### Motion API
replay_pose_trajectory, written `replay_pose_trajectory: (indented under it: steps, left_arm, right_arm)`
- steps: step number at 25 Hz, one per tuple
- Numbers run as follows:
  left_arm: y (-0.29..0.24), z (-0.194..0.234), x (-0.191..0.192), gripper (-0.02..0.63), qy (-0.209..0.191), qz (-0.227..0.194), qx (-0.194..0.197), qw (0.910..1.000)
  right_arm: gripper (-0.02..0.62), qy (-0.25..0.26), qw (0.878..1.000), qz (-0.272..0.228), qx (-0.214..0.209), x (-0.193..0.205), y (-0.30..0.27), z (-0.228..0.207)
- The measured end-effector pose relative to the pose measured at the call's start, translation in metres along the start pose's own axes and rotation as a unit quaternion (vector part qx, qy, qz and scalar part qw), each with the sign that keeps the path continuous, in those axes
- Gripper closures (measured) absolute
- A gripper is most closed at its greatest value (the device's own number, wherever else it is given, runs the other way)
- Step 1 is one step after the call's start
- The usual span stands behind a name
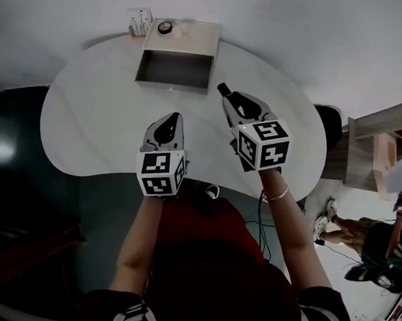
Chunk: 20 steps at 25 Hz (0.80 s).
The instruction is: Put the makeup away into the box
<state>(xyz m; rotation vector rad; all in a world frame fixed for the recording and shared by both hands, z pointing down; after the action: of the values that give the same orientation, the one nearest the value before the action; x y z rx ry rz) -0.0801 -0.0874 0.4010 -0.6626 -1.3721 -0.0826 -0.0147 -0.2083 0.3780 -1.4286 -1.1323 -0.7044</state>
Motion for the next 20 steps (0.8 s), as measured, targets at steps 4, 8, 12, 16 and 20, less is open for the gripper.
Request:
replay_pose_trajectory:
  steps: [4,8,12,16,20]
  left_arm:
    - [-0.006,0.019,-0.001,0.584,0.005,0.000,-0.008,1.0000]
    - [-0.018,0.040,-0.007,0.584,0.010,-0.004,-0.011,0.9999]
    - [-0.027,0.061,-0.011,0.584,0.017,-0.003,-0.012,0.9998]
    - [-0.040,0.088,-0.017,0.584,0.026,-0.004,-0.017,0.9995]
    - [-0.048,0.115,-0.020,0.584,0.037,-0.003,-0.025,0.9990]
  right_arm:
    - [0.492,0.009,1.000,0.003,-0.011,-0.007,-0.023,0.008]
    - [0.492,0.018,1.000,0.007,-0.025,-0.015,-0.049,0.017]
    - [0.492,0.031,0.999,0.012,-0.040,-0.024,-0.075,0.029]
    - [0.492,0.056,0.997,0.019,-0.057,-0.037,-0.107,0.038]
    - [0.492,0.081,0.993,0.034,-0.076,-0.044,-0.140,0.049]
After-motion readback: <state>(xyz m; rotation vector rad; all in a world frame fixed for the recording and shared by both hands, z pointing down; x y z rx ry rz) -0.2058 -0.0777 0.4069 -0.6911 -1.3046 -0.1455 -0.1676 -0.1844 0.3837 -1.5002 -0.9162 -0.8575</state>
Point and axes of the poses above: the fingertips, and each gripper's own axes: y backward along the fingers, z to its left, x out of its underside, the point moved 1 cm from there along y, backward along the fingers, and after that the axes turned 5 degrees about -x, right-handed, at the moved point
